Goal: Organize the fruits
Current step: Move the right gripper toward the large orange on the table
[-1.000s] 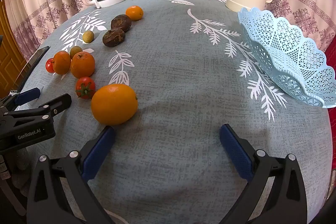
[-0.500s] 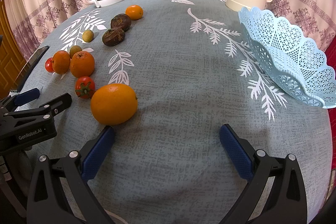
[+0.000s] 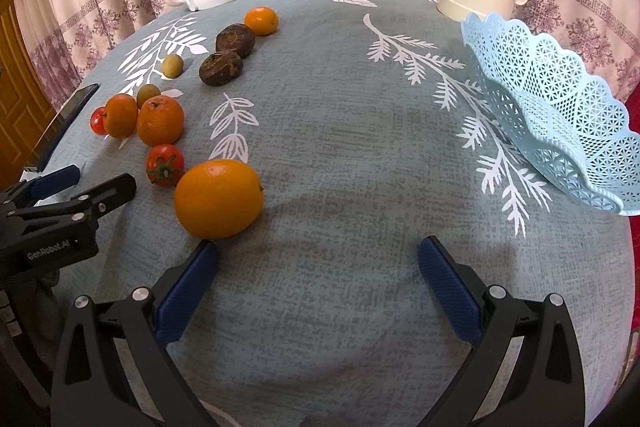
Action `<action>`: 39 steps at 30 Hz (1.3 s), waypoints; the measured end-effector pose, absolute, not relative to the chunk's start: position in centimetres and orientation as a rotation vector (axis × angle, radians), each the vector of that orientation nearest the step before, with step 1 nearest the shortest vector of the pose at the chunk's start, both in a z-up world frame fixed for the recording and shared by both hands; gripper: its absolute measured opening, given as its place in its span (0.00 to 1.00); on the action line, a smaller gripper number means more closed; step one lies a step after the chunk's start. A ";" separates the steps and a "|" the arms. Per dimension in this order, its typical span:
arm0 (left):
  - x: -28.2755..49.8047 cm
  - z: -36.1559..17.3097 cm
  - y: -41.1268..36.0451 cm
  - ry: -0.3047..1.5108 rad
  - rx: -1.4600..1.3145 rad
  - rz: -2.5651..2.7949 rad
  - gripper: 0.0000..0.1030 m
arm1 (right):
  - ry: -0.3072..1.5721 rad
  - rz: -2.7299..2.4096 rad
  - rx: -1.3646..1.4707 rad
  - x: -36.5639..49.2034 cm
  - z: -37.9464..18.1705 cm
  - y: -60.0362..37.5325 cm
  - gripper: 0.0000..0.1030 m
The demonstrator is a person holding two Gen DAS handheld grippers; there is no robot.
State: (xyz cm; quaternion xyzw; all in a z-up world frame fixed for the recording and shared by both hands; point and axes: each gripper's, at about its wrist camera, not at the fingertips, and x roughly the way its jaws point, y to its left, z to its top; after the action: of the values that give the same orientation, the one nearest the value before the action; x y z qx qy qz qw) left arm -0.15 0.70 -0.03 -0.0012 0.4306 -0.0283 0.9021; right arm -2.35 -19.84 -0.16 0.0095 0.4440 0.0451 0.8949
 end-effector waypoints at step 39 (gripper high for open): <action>2.7 1.9 7.8 0.813 -0.055 -0.017 0.85 | 0.934 0.095 0.005 -2.3 -0.1 -19.8 0.95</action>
State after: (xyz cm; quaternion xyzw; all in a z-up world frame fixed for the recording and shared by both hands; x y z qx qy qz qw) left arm 2.70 7.83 1.91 -0.0269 0.3954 -0.0082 0.9181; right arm -2.31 -19.80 -0.13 0.0025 0.4500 0.0458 0.8919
